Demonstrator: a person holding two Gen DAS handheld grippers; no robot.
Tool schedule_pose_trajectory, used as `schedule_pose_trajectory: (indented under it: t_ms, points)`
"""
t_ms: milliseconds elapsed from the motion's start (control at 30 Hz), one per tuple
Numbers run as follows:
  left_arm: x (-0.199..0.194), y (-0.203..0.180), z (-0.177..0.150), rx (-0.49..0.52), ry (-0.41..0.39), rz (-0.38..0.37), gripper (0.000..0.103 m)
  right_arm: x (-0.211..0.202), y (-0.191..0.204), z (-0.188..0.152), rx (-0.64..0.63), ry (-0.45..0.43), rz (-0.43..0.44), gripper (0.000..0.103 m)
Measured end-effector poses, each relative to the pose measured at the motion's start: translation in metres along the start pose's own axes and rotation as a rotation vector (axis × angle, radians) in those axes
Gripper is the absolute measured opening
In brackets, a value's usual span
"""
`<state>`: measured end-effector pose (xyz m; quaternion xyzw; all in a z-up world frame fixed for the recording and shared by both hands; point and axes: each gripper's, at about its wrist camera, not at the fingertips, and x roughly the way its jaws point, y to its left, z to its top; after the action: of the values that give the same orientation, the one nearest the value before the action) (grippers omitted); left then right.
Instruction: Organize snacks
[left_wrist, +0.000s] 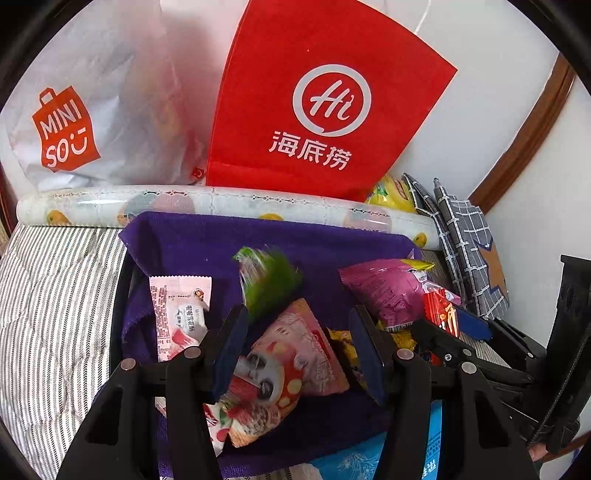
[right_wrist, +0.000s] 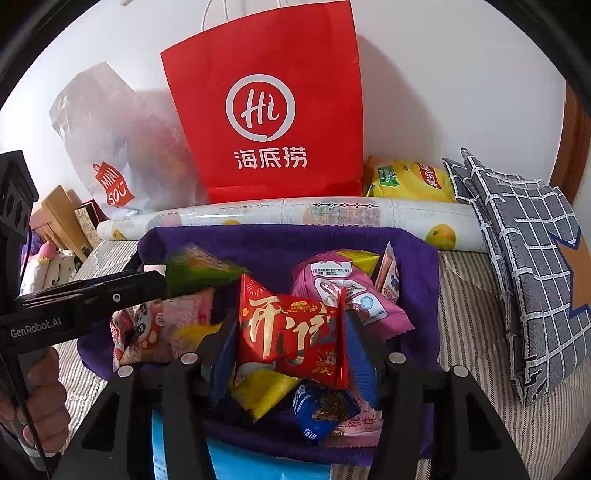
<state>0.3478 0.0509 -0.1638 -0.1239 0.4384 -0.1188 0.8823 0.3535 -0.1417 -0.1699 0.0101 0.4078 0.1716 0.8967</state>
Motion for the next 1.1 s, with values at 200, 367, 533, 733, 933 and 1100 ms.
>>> schedule_pose_trajectory:
  t_ms: [200,367,533,733,933,1100]
  points:
    - [0.0,-0.001,0.0,0.003,0.004,0.005,0.056,0.002,0.001,0.0,-0.004,0.009,-0.004,0.056]
    - [-0.001,-0.002,0.0,0.009,0.003,0.014,0.056,0.003,0.002,-0.001,-0.009,0.017,-0.008,0.06]
    - [-0.003,-0.004,-0.001,0.016,0.0,0.016,0.056,0.004,0.002,-0.001,-0.005,0.023,-0.012,0.064]
    - [-0.004,-0.006,-0.001,0.022,0.002,0.016,0.056,0.0,0.006,-0.002,-0.027,0.011,-0.009,0.071]
    - [-0.009,-0.01,-0.002,0.033,-0.009,0.025,0.056,-0.008,0.008,-0.002,-0.027,-0.023,-0.01,0.071]
    - [-0.021,-0.016,-0.006,0.037,-0.027,0.015,0.057,-0.028,0.009,-0.002,0.012,-0.052,-0.019,0.071]
